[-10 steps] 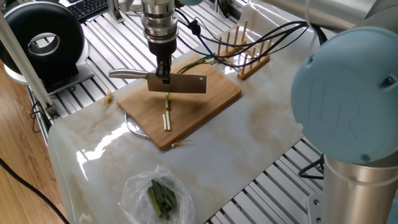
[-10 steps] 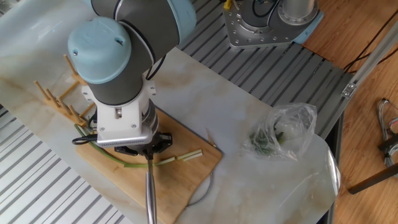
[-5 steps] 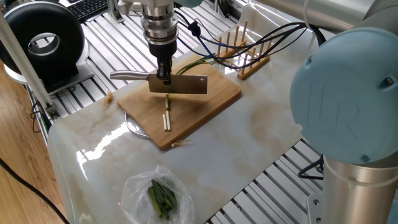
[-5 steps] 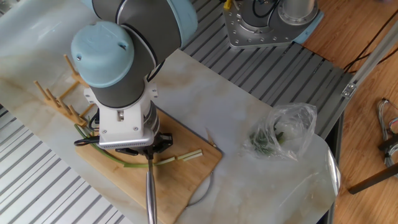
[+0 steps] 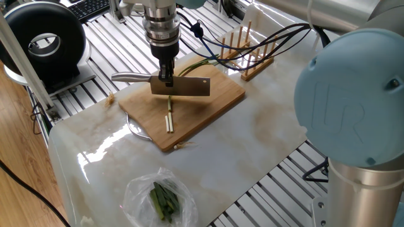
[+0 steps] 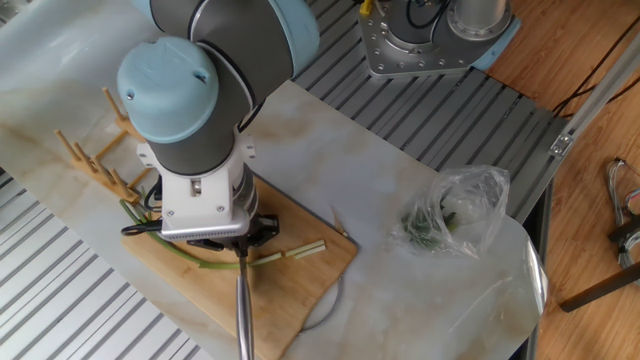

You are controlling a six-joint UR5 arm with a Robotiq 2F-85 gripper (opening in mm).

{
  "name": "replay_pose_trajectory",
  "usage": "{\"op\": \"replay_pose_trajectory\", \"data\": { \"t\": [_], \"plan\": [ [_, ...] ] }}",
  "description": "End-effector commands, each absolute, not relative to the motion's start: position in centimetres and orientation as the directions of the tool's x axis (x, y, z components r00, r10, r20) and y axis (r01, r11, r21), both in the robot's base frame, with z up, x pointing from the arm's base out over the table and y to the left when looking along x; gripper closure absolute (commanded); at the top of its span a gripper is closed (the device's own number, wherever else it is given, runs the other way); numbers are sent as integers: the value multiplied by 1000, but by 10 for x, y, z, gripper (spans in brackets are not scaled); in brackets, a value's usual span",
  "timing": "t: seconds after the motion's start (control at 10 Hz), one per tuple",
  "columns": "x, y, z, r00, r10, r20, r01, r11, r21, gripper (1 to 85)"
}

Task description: Chop the green garlic

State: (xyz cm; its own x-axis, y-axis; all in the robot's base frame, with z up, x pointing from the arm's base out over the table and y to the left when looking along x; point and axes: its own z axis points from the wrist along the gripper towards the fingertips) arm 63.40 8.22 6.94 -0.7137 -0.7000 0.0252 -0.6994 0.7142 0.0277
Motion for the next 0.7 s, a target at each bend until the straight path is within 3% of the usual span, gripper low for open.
{"op": "replay_pose_trajectory", "data": {
  "t": [0.0,0.6],
  "plan": [
    [635,83,70,-716,-698,20,-697,716,30,843],
    [635,84,69,-717,-697,19,-696,717,27,843]
  ]
}}
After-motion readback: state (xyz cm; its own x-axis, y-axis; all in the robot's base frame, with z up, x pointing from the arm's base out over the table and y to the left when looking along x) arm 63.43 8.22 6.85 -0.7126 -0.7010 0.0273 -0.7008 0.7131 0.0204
